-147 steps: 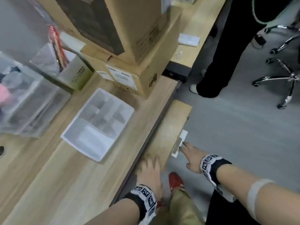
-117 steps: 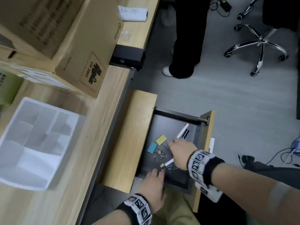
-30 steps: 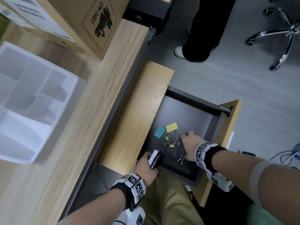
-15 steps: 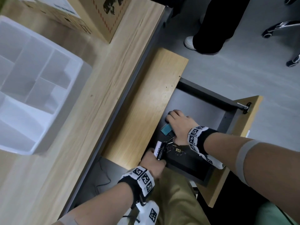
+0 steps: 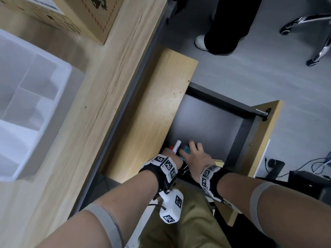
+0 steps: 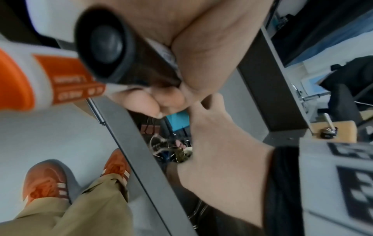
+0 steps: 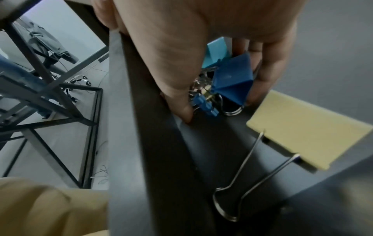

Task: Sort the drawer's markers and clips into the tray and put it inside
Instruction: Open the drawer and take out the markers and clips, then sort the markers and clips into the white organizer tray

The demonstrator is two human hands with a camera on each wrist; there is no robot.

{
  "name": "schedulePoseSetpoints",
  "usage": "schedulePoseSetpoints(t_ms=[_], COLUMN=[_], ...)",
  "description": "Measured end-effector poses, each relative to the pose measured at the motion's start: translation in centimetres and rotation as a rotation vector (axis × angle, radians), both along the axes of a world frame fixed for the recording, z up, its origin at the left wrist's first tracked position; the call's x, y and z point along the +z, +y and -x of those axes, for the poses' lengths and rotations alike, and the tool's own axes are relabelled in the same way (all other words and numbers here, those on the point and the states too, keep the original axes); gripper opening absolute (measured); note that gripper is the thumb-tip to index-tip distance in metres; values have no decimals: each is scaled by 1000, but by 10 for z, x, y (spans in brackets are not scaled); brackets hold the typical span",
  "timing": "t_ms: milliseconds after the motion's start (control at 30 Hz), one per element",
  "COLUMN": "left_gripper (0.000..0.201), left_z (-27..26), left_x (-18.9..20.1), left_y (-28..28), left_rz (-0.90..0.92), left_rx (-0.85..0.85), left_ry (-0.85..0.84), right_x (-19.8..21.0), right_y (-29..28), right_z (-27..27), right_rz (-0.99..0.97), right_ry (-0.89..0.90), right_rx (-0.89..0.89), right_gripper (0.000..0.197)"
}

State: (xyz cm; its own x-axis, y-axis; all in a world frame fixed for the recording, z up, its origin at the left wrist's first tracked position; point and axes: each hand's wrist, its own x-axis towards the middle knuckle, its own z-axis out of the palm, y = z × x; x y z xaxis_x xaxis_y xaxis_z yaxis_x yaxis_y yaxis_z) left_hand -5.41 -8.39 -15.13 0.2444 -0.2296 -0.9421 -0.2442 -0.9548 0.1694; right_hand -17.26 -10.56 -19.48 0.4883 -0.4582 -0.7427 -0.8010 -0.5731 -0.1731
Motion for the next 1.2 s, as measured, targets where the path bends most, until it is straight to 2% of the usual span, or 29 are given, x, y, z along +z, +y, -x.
schedulePoseSetpoints(t_ms=[67, 167, 300, 500, 533, 600, 700, 900, 1067, 1200], left_gripper=[36, 9, 14, 11, 11, 10, 7, 13, 10, 14], left_z=[1, 4, 6, 8, 9, 11, 10, 1, -38, -97], left_x=[-3, -2, 0, 4, 6, 16, 44, 118, 200, 268], left_y=[-3, -7, -7, -9, -10, -11, -15, -23, -21, 16], left_rz=[-30, -120, -162, -196, -182, -147, -80, 82, 251, 340], left_rx=[34, 151, 188, 168, 166, 171, 199, 376, 624, 709], left_ry=[11, 54, 134, 220, 226, 240, 278, 254, 102, -13], right_x=[0, 4, 8, 16, 19, 29, 51, 127, 205, 267], right_y=[3, 8, 10, 2, 0, -5, -19, -52, -54, -25], right_z=[-1, 0, 4, 14, 17, 24, 33, 17, -46, -121], right_rz=[-70, -119, -129, -224, -233, -249, -262, -222, -173, -256], right_ry=[12, -10, -104, -193, -205, -242, -277, -221, -360, -521], right_rx=[-9, -67, -160, -247, -278, -339, -385, -370, -456, -443], right_gripper=[73, 66, 45, 30, 28, 39, 59, 55, 50, 44])
